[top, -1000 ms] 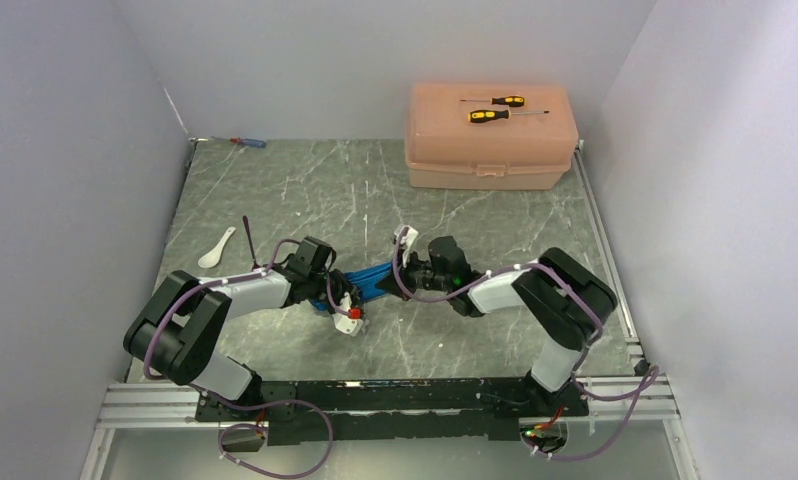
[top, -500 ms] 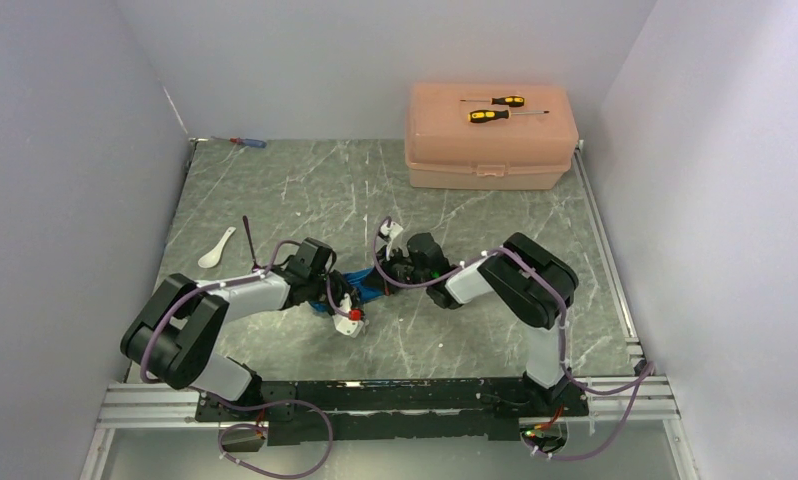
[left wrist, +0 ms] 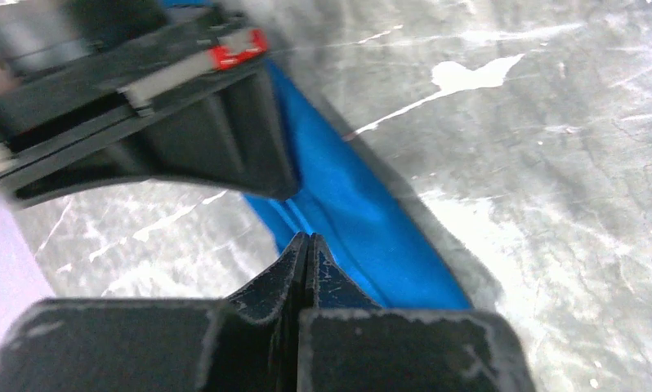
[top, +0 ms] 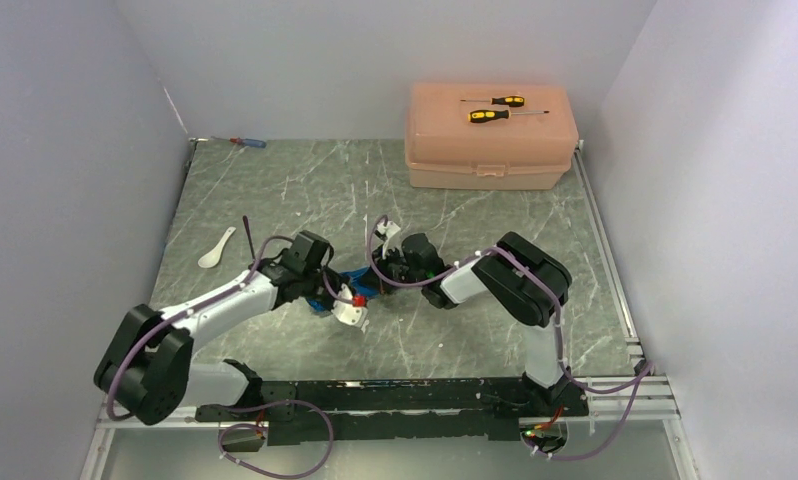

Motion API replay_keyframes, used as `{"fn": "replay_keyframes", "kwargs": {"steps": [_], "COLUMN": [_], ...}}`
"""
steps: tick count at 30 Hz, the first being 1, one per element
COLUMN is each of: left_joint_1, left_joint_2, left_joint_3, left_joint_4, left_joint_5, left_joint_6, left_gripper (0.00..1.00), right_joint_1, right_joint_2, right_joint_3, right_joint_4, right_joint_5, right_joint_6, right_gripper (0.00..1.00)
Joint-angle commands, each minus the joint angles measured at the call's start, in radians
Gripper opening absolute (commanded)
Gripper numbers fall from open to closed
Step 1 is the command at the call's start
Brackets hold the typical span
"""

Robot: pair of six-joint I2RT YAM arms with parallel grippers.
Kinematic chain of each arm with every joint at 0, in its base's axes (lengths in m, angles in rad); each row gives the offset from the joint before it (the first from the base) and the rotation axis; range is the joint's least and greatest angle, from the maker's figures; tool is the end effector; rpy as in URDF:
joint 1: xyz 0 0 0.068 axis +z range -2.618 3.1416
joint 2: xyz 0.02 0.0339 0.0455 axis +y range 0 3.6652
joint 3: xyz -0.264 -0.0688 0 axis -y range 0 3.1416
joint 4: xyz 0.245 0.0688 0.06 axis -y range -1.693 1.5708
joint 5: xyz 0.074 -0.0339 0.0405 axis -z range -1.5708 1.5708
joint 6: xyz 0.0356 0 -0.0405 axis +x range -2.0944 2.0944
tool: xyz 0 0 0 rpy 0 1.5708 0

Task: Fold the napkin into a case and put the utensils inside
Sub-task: Grasp the top corner of the smaller rectangle folded napkin from the folded napkin.

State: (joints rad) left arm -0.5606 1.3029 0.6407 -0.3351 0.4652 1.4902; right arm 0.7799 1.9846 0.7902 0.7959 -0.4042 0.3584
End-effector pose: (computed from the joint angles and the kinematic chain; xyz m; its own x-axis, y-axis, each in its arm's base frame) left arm 0.1928 -0.1399 0.1759 0.6218 0.6614 -0.4193 0.7640 -0.3947 0.5105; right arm 0.2535 0.2704 0.1080 -0.5755 -0.1156 -0.8095 -0.7500 0.4692 0.4662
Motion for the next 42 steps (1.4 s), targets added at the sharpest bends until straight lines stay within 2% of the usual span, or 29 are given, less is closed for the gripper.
{"fn": "replay_keyframes", "kwargs": {"steps": [1, 7, 13, 16, 21, 25, 31, 36, 42], "left_joint_1": [-0.003, 0.021, 0.050, 0.050, 0.063, 0.064, 0.065, 0.065, 0.065], "left_joint_2": [-0.085, -0.175, -0.054, 0.009, 0.103, 0.100, 0.098, 0.098, 0.092], "left_joint_3": [0.079, -0.032, 0.020, 0.037, 0.080, 0.087, 0.082, 0.069, 0.059], "left_joint_4": [-0.202, -0.253, -0.282, -0.247, -0.190, -0.183, -0.164, -0.117, -0.077], "left_joint_5": [-0.052, -0.095, -0.087, -0.101, -0.142, -0.130, -0.139, -0.159, -0.172], "left_joint_6": [-0.154, -0.068, -0.073, -0.086, -0.156, -0.193, -0.246, -0.304, -0.366], "left_gripper": [0.03, 0.03, 0.03, 0.03, 0.03, 0.03, 0.03, 0.03, 0.03], "right_joint_1": [0.027, 0.042, 0.045, 0.044, 0.045, 0.045, 0.039, 0.039, 0.038], "right_joint_2": [0.000, -0.023, -0.031, -0.032, -0.066, -0.096, -0.130, -0.186, -0.225], "right_joint_3": [0.007, 0.014, 0.023, 0.033, 0.013, 0.008, 0.028, -0.040, -0.104], "right_joint_4": [-0.119, -0.153, -0.196, -0.212, -0.169, -0.121, -0.119, -0.003, 0.104], "right_joint_5": [0.123, 0.164, 0.208, 0.221, 0.196, 0.158, 0.124, 0.089, 0.093], "right_joint_6": [-0.048, -0.067, -0.073, -0.076, -0.097, -0.122, -0.151, -0.146, -0.096], "right_gripper": [0.00, 0.00, 0.00, 0.00, 0.00, 0.00, 0.09, 0.15, 0.16]}}
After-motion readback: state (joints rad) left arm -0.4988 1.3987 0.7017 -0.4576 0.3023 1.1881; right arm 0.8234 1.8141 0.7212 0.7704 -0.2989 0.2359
